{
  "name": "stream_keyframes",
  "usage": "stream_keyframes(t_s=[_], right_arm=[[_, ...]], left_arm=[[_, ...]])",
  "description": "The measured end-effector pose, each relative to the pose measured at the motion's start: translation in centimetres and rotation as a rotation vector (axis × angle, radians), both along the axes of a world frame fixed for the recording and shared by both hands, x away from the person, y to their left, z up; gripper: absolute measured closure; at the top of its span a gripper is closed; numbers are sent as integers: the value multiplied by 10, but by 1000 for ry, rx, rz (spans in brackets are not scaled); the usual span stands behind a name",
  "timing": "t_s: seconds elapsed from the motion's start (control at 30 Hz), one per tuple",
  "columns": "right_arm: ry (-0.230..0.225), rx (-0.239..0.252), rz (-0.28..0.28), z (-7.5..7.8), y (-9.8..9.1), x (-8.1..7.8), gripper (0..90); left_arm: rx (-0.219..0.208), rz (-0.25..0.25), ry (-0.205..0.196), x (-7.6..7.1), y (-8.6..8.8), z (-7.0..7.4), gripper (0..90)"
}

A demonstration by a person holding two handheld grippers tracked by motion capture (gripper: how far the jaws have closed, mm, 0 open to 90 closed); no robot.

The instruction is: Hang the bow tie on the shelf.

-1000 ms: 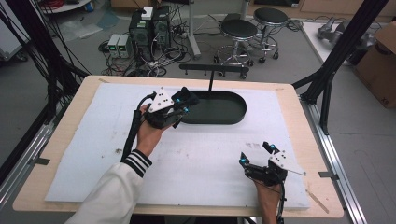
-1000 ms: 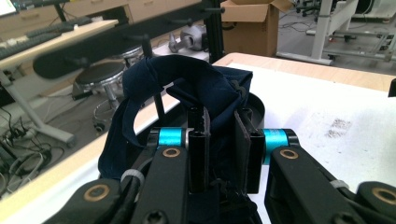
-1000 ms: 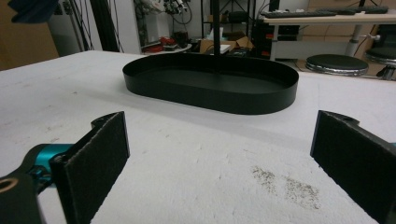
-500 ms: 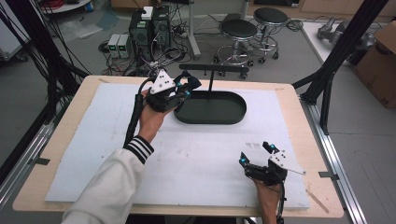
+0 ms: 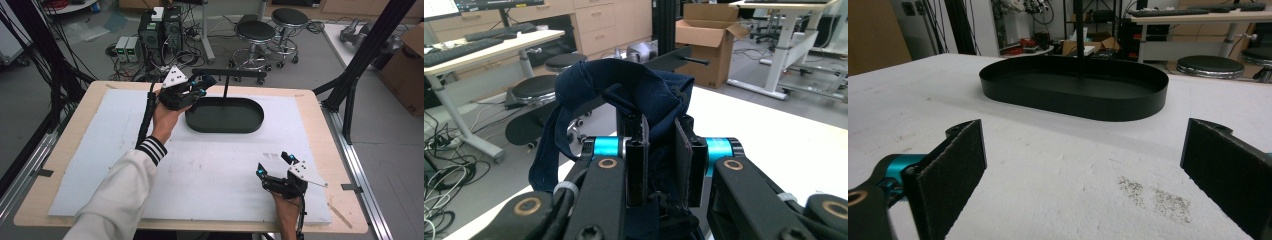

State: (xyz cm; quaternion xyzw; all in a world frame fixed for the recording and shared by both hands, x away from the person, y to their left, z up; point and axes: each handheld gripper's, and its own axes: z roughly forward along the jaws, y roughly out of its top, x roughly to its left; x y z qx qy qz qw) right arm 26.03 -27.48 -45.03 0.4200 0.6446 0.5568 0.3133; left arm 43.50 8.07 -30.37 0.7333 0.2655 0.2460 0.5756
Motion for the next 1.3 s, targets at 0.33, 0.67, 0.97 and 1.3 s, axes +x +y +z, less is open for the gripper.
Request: stream_keyframes(t_s=[0.33,0.67,0.97,1.3], right_arm=[[1,1,0,0,0,0,34],[2,3,-1,0,0,0,34],[2,7,-2,0,-1,0,34],[0,11,-1,0,-1,0,34]], left_arm=[[33,-3,24,21,-9,-4,778],[50,9,36,31,-10,-14,777],[38,17,75,40,-7,-22,777],[46,25,88,46,-8,-29,777]])
